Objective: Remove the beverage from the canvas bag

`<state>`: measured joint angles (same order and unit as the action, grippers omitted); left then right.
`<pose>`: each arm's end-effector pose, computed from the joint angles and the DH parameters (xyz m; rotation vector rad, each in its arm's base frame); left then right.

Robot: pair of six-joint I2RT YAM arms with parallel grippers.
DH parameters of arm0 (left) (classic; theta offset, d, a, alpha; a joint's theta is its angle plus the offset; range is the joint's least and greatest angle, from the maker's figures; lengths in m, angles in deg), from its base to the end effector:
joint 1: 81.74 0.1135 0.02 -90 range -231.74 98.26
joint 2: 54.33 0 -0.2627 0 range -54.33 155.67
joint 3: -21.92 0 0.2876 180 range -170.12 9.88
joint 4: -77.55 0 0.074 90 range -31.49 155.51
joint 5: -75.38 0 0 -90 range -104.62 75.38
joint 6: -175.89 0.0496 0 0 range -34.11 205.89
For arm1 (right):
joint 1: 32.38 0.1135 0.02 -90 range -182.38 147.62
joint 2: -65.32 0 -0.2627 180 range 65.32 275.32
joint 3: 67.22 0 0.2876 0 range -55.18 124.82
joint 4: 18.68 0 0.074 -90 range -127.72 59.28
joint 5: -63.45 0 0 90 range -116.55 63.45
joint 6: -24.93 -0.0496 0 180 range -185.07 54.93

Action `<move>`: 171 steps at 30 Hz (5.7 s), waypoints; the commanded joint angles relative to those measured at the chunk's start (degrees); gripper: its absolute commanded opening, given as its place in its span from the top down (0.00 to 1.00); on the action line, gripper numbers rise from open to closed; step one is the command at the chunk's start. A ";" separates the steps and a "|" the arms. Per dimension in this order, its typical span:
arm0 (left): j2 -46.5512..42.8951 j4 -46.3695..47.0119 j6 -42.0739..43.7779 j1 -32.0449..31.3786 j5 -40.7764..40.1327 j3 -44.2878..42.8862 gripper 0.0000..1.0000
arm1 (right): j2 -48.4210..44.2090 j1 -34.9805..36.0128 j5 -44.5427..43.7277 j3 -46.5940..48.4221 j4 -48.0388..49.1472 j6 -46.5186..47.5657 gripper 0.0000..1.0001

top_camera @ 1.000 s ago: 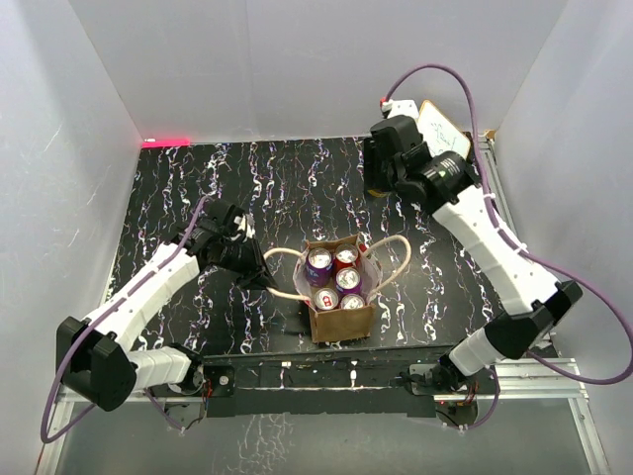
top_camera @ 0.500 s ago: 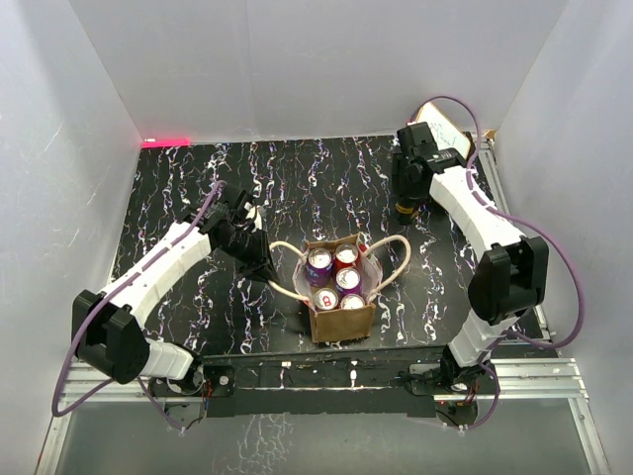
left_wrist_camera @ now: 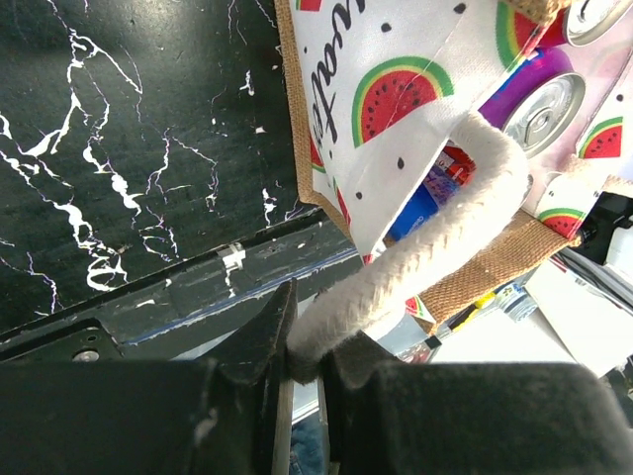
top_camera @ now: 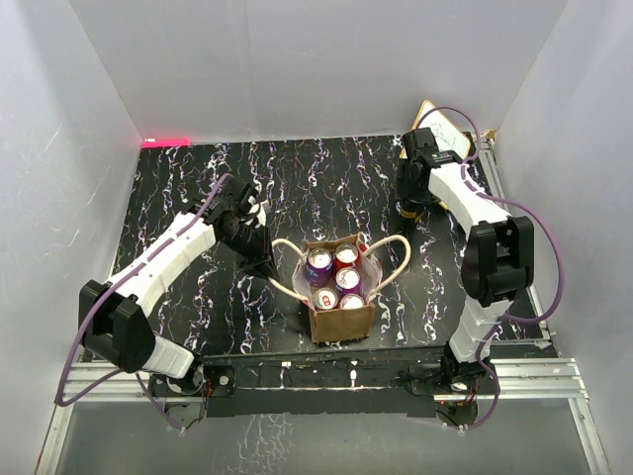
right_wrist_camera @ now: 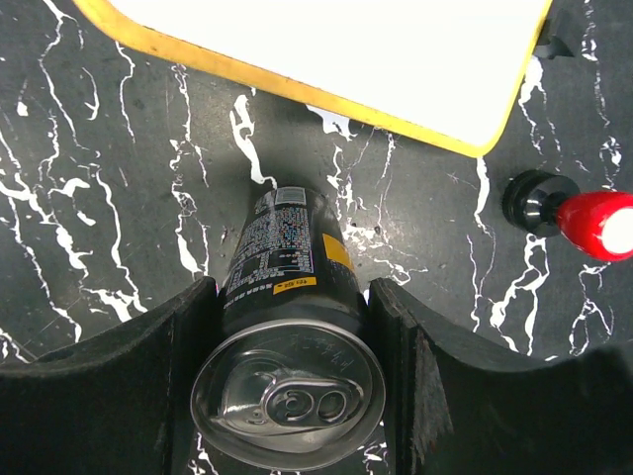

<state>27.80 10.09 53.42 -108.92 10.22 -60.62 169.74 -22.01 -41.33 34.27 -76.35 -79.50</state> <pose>0.2734 -0.1638 0.2662 -0.0043 2.8934 -0.8441 0.4277 0.0654 0.2470 0.1792 2.5770 -0.1816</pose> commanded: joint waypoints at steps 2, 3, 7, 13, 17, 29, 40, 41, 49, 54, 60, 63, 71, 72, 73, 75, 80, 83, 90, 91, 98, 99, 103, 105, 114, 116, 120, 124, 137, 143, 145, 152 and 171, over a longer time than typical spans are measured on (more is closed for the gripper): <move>-0.25 -1.97 2.06 0.11 -0.58 -2.14 1.00 | -0.08 -0.57 -0.24 0.42 6.10 0.55 0.92; -0.37 -2.05 2.14 0.11 -0.63 -2.16 1.00 | 0.10 -0.65 -0.20 0.24 6.23 0.43 0.91; -0.30 -1.87 2.21 0.13 -0.83 -2.25 1.00 | 0.61 -1.10 0.74 -0.31 6.23 0.16 0.76; 0.21 -1.11 1.72 0.11 -1.11 -2.86 1.00 | -0.11 -1.25 0.72 2.76 4.00 0.90 0.26; 0.08 0.45 0.65 0.15 -1.11 -2.49 1.00 | -2.11 -1.25 1.58 5.74 0.12 1.96 0.13; -2.88 8.09 -5.86 0.17 0.74 2.98 1.00 | -28.24 -1.19 17.94 -19.54 -3.62 -1.37 0.08; -3.47 8.61 -6.58 0.11 0.69 4.90 1.00 | -40.13 -1.19 29.97 -14.66 -9.32 1.08 0.01; -3.47 8.58 -6.63 0.11 0.86 4.97 1.00 | -40.07 -1.15 31.27 -12.75 -9.09 0.92 0.01; -4.73 8.84 -6.94 0.11 0.90 4.60 1.00 | -34.93 7.24 32.29 0.51 -11.18 -3.35 0.01; -4.53 9.06 -6.91 0.11 0.93 4.52 1.00 | -31.65 24.80 24.61 -0.52 -9.62 -9.96 0.01; -4.52 9.81 -7.27 0.11 1.16 5.09 1.00 | -26.14 35.70 14.00 -4.28 -11.29 -20.45 0.01; -4.28 10.36 -7.43 0.12 1.36 5.45 1.00 | -23.02 36.12 8.26 -5.02 -15.93 -26.95 0.01; -3.99 9.98 -6.53 0.11 1.48 4.70 1.00 | -22.41 36.12 -2.31 -8.43 -16.06 -35.19 0.01; -3.99 9.77 -6.33 0.13 1.33 4.67 1.00 | -21.97 36.12 -1.66 -8.54 -15.66 -35.29 0.01; -3.99 9.58 -6.18 0.11 1.28 4.71 1.00 | -21.40 36.08 -0.86 -8.77 -15.42 -35.70 0.01; -3.99 9.23 -5.91 0.11 1.19 4.82 1.00 | -20.32 36.12 0.86 -9.17 -15.00 -37.08 0.01; -3.99 8.86 -5.76 0.11 1.29 5.17 1.00 | -17.61 36.12 2.47 -11.41 -14.34 -38.97 0.01; -4.04 8.84 -5.85 0.10 1.65 5.36 1.00 | -16.04 36.12 1.90 -11.69 -15.91 -39.94 0.01; -3.99 8.49 -5.36 0.12 2.05 4.96 1.00 | -12.74 36.10 3.99 -16.12 -12.12 -38.47 0.01; -3.99 8.41 -5.27 0.11 2.05 4.75 1.00 | -12.12 36.10 3.69 -16.67 -11.47 -38.45 0.01; -2.76 8.14 -5.06 0.13 2.14 4.25 1.00 | -7.57 36.21 3.37 -17.85 -9.61 -38.08 0.06; -2.68 8.08 -5.02 0.11 2.20 4.19 1.00 | -7.38 36.21 3.34 -17.90 -9.51 -38.19 0.06; -2.24 7.96 -4.81 0.11 2.37 3.90 1.00 | -7.59 36.30 3.52 -18.07 -9.37 -38.96 0.11; -1.88 7.96 -4.72 0.11 2.48 3.81 1.00 | -8.00 36.40 3.77 -18.21 -9.48 -39.62 0.12; -1.43 8.00 -4.38 0.11 1.84 3.53 1.00 | -9.99 36.99 3.47 -19.60 -9.62 -40.54 0.28; -1.61 7.96 -4.50 0.11 1.66 3.53 1.00 | -10.67 36.98 3.54 -18.61 -10.33 -40.29 0.32; -2.11 7.88 -4.64 0.11 1.04 3.70 1.00 | -13.46 36.98 3.36 -16.01 -11.38 -39.36 0.43; -2.56 7.70 -4.80 0.12 0.36 3.62 1.00 | -16.58 36.99 4.05 -12.77 -12.49 -37.40 0.56; -2.81 8.37 -5.07 0.11 -0.79 3.54 1.00 | -31.45 36.78 9.57 -11.15 -8.80 -33.43 0.80; -1.77 7.64 -4.63 0.11 -0.32 2.81 1.00 | -34.13 34.79 18.57 -9.98 -3.33 -31.18 0.89; -1.50 7.40 -4.17 0.11 -0.32 2.50 1.00 | -33.87 33.72 20.87 -8.18 -1.40 -29.97 0.91; 0.05 6.21 -3.17 0.11 -0.08 1.41 1.00 | -28.48 27.12 20.71 4.76 -2.73 -22.50 0.92; 3.22 5.06 -2.25 0.11 1.05 0.45 1.00 | -27.32 6.59 8.93 -14.21 -7.54 -13.81 0.92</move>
<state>30.99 15.55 50.51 -108.94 10.64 -59.04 145.94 -13.88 -32.76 25.62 -87.89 -93.56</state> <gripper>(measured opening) 0.086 0.699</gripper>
